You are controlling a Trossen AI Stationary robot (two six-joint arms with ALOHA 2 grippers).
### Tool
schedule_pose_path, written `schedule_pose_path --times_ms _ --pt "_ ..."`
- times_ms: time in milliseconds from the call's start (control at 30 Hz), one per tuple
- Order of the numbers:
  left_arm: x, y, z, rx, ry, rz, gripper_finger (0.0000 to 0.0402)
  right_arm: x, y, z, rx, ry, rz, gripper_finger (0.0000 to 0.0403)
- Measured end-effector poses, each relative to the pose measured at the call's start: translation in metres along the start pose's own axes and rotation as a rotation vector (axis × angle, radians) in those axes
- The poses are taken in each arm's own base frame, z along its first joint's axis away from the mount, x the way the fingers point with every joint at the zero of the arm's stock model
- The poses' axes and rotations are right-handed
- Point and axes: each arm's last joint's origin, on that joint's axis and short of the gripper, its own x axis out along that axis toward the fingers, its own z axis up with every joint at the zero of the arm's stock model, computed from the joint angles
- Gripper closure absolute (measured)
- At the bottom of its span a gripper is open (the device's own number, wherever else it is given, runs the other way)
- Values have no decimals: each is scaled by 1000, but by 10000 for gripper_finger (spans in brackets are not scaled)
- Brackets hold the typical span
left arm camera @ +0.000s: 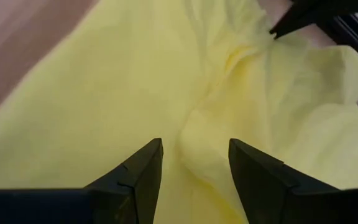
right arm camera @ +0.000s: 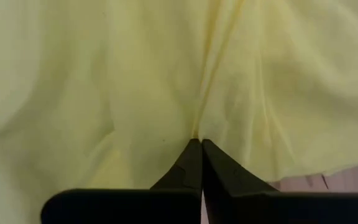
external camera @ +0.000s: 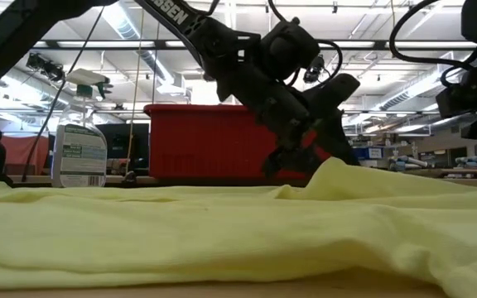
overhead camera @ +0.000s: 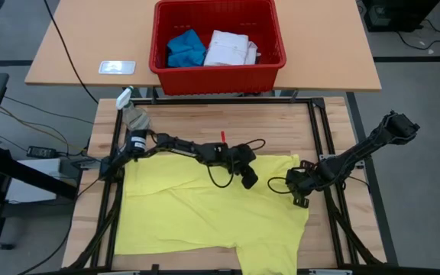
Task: Fold Laundry from Bin
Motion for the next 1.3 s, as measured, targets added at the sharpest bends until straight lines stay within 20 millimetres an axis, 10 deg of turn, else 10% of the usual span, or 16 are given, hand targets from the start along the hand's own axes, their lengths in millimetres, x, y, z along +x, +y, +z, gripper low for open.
schedule_pose_path --times_ms 500,967,1300 --pt "15 9 -5 -121 10 -45 218 0 0 0 1 -2 -3 401" --pt "16 15 -6 -78 83 -118 339 0 0 1 30 -23 -15 402" --pt "-2 2 9 -14 12 -154 399 -46 7 19 56 -91 -96 402"
